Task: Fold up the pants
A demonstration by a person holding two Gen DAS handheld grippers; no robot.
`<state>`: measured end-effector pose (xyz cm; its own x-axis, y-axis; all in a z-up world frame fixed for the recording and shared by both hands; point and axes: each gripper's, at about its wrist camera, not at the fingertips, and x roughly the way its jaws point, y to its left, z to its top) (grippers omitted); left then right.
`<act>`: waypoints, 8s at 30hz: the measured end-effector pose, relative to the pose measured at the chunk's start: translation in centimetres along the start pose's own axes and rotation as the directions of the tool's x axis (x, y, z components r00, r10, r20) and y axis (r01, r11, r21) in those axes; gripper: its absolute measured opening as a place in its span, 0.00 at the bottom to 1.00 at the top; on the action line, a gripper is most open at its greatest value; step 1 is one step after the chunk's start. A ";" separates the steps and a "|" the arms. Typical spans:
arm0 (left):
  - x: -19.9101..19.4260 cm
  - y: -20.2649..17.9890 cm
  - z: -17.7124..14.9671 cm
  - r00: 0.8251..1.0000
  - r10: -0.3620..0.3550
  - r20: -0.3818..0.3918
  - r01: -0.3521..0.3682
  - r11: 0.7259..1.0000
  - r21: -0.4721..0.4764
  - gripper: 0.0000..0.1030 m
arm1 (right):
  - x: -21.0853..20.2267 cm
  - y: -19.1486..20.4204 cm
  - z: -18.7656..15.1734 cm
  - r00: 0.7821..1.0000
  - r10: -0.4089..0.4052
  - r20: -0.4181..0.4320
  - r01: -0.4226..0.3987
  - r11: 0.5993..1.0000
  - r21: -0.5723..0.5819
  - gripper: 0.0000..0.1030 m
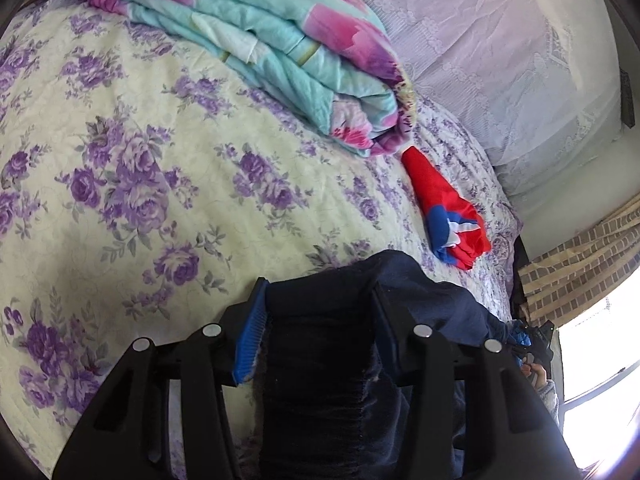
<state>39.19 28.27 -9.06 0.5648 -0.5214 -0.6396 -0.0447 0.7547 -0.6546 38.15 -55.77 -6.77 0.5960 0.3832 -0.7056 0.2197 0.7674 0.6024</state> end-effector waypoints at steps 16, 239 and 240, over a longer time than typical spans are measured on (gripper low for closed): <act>-2.8 -2.4 1.1 0.996 -0.003 0.087 0.005 1.000 -0.022 0.46 | -4.5 3.2 1.3 0.989 0.093 0.116 -0.081 0.991 -0.106 0.08; -0.7 -23.3 -38.1 0.933 -0.206 -0.294 0.327 0.827 0.457 0.77 | 10.0 27.6 -24.4 0.518 0.256 -0.816 -0.607 0.783 -0.140 0.92; -0.7 -23.2 -37.9 0.932 -0.210 -0.296 0.330 0.830 0.450 0.77 | 10.2 28.1 -24.8 0.491 0.254 -0.833 -0.623 0.771 -0.132 0.93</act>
<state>8.56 -3.91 -8.71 0.2919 -0.7624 -0.5776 0.5203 0.6333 -0.5729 31.23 -17.53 -6.32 -0.2949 0.8116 -0.5043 -0.3034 0.4209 0.8549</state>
